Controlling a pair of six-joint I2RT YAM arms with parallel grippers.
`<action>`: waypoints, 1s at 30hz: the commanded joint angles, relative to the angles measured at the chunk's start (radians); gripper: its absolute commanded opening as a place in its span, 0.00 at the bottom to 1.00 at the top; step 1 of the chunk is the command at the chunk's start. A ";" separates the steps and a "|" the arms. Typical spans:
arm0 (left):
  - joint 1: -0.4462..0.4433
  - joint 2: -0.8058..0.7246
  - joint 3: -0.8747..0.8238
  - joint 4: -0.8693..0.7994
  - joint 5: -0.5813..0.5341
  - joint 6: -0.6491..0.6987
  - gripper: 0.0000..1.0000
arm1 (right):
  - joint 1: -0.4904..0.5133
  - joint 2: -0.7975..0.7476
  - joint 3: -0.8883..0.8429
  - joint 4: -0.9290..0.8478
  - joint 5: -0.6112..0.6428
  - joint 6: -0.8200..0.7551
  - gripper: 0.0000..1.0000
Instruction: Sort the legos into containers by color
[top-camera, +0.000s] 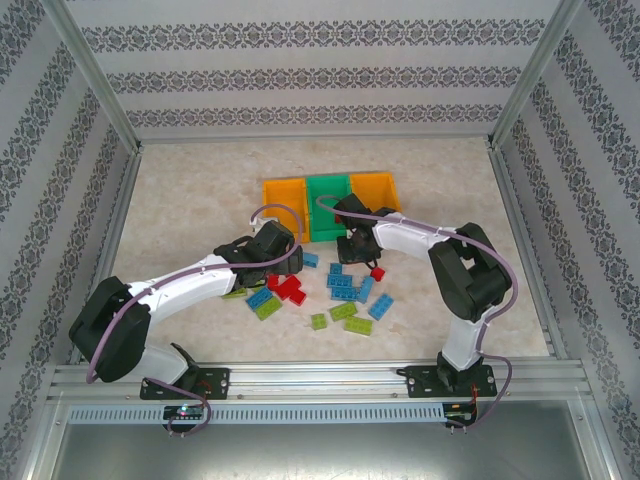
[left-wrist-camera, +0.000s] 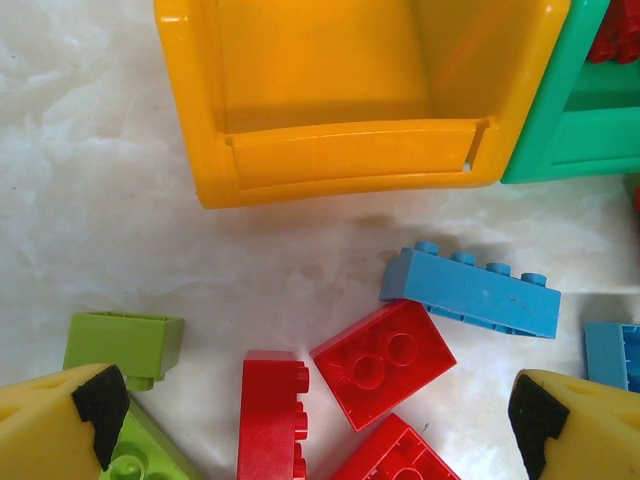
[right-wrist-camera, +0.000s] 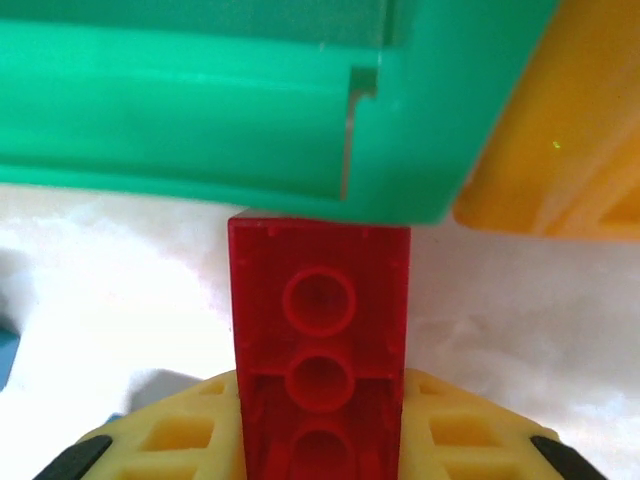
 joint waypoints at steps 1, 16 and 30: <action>-0.014 0.011 0.028 -0.012 -0.003 0.006 0.99 | 0.014 -0.093 -0.017 -0.004 0.005 -0.018 0.25; -0.013 -0.014 0.013 -0.020 -0.017 0.006 0.99 | -0.092 -0.033 0.127 0.111 -0.343 0.018 0.23; -0.014 -0.011 0.008 -0.007 -0.019 0.008 0.99 | -0.139 0.193 0.393 0.123 -0.278 0.082 0.29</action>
